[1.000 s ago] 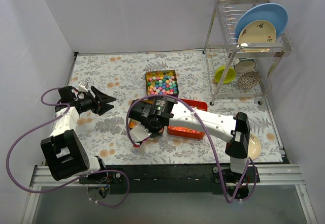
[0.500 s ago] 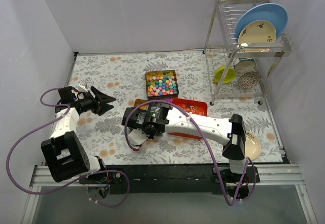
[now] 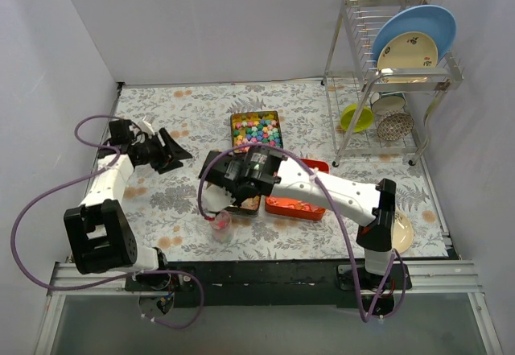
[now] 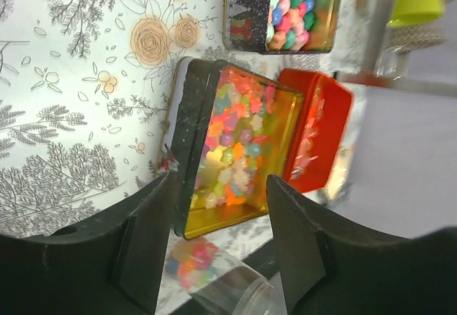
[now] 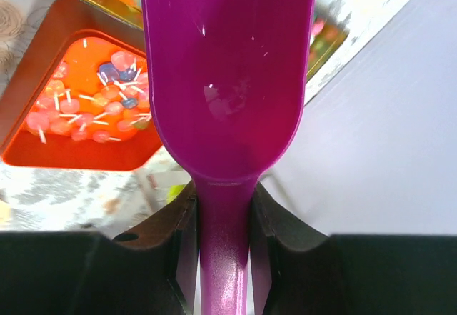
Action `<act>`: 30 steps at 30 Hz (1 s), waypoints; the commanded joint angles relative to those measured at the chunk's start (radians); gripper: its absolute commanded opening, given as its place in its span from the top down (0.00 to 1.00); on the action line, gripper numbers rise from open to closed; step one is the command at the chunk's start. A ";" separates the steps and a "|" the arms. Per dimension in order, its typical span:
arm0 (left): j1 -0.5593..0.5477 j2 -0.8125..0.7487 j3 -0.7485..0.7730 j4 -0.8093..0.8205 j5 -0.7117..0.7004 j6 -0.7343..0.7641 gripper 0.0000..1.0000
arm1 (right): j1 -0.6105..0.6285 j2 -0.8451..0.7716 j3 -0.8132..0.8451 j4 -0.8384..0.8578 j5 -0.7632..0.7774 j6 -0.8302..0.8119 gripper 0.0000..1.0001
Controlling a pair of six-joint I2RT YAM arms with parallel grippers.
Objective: Pack the candies
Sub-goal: Place the fake candies in the packing bottle, then move the storage box to the center of the board.
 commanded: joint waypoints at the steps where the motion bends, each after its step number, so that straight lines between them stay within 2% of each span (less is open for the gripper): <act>1: -0.127 0.041 0.105 -0.082 -0.216 0.172 0.48 | -0.149 -0.095 0.081 -0.005 -0.088 0.213 0.99; 6: -0.228 0.108 0.154 -0.102 -0.288 0.250 0.50 | -0.377 -0.120 0.110 -0.011 -0.173 0.362 0.99; 12: -0.346 0.219 0.220 -0.105 -0.379 0.318 0.50 | -0.575 -0.103 0.207 -0.003 -0.267 0.374 0.99; 20: -0.408 0.346 0.273 -0.105 -0.428 0.353 0.50 | -0.651 -0.026 0.291 -0.009 -0.345 0.400 0.99; 22: -0.412 0.368 0.278 -0.112 -0.492 0.362 0.52 | -0.655 -0.011 0.313 -0.008 -0.357 0.396 0.99; 25: -0.409 0.369 0.267 -0.130 -0.595 0.396 0.55 | -0.660 0.012 0.354 -0.003 -0.372 0.383 0.99; 30: -0.336 0.343 0.226 -0.119 -0.650 0.437 0.56 | -0.668 0.067 0.458 -0.009 -0.405 0.377 0.99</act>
